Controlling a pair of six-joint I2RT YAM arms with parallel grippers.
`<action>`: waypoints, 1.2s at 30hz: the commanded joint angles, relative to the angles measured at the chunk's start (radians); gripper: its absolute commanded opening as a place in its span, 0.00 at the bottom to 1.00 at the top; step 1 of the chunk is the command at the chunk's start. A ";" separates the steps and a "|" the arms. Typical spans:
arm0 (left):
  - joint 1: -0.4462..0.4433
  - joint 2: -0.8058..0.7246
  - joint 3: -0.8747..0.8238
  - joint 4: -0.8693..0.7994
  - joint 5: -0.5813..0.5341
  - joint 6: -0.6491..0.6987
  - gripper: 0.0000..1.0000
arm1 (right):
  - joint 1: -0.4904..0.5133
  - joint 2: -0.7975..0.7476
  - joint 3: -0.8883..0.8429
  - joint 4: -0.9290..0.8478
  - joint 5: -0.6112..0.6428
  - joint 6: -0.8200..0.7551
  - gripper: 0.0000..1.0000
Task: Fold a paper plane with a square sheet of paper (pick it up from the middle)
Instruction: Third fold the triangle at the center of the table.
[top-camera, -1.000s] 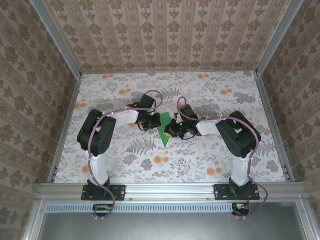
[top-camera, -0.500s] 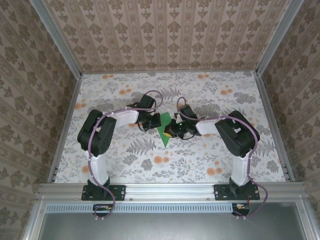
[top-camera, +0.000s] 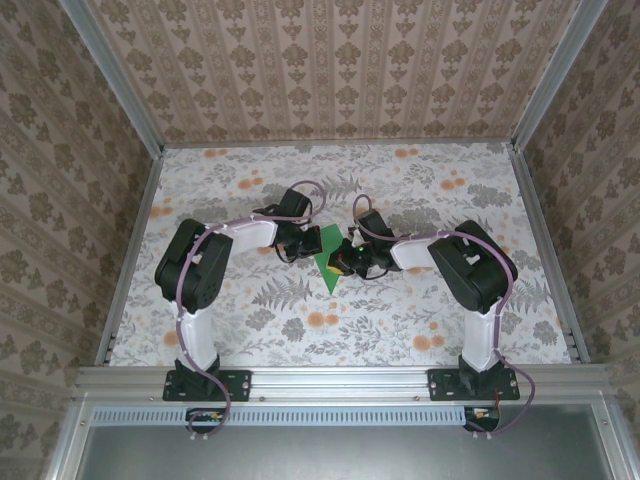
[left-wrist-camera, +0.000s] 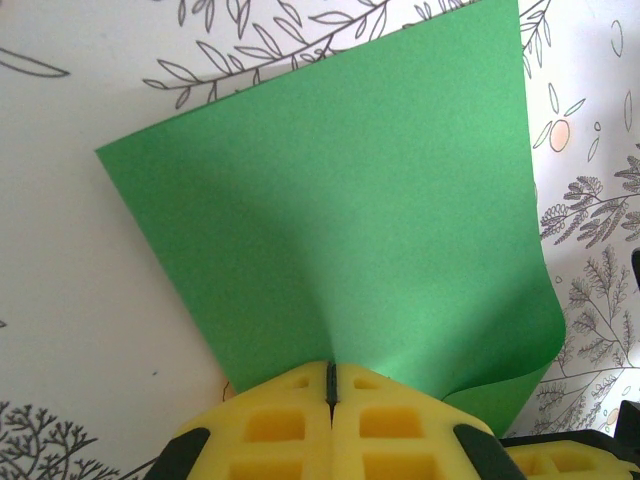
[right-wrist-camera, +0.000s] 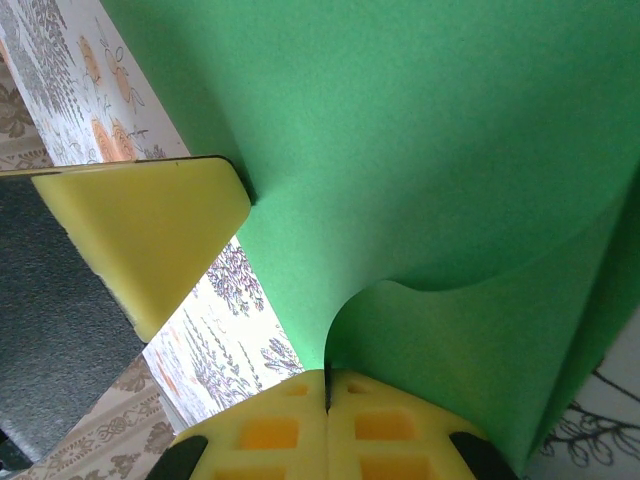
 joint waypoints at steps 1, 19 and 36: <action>-0.011 0.042 -0.001 -0.074 -0.008 0.024 0.02 | 0.004 0.023 0.030 -0.026 0.009 -0.021 0.04; -0.011 0.039 -0.004 -0.075 -0.008 0.025 0.02 | 0.002 0.035 0.034 -0.048 0.027 -0.040 0.04; 0.113 -0.215 -0.043 -0.116 -0.013 0.003 0.19 | 0.005 0.057 0.052 -0.118 0.046 -0.046 0.25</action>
